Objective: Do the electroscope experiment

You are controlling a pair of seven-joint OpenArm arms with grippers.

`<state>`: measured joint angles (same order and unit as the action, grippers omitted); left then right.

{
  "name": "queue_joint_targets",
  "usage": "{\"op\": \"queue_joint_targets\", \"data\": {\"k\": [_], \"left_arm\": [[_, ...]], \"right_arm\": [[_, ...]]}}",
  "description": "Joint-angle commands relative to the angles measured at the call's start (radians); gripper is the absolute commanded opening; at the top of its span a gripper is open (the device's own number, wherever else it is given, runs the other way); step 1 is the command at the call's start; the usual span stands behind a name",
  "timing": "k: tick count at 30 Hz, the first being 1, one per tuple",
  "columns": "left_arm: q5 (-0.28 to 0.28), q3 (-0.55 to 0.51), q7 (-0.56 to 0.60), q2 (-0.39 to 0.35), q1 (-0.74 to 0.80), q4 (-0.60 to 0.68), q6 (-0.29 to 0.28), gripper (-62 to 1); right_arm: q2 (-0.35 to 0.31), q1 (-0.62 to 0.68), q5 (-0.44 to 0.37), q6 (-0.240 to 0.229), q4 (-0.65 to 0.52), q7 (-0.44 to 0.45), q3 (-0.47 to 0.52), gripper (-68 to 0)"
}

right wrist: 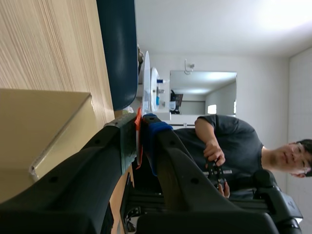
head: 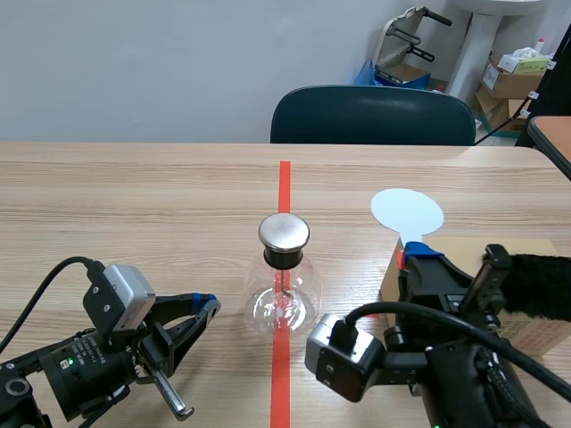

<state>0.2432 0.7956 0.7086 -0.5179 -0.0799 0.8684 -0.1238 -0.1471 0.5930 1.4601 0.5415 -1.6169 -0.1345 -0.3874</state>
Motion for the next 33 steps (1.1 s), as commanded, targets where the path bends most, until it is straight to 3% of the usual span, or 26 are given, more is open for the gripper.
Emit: {"op": "queue_joint_targets", "data": {"k": [1, 12, 19, 33], "left_arm": [[0.003, -0.001, 0.018, 0.005, 0.002, 0.022, -0.001, -56.5], [0.003, -0.001, 0.018, 0.005, 0.002, 0.022, -0.001, -56.5], [0.003, -0.001, 0.018, 0.005, 0.002, 0.022, -0.001, -56.5], [0.003, -0.001, 0.018, 0.005, 0.002, 0.022, -0.001, -56.5]], "right_arm": [[-0.008, -0.011, 0.001, 0.011, -0.022, 0.026, 0.001, -65.8], [-0.008, -0.012, 0.001, 0.017, -0.022, 0.307, 0.001, -65.8], [-0.008, -0.012, 0.001, 0.018, -0.022, 0.441, 0.001, -65.8], [-0.008, -0.012, 0.001, 0.018, -0.022, 0.474, 0.001, -65.8]]}}
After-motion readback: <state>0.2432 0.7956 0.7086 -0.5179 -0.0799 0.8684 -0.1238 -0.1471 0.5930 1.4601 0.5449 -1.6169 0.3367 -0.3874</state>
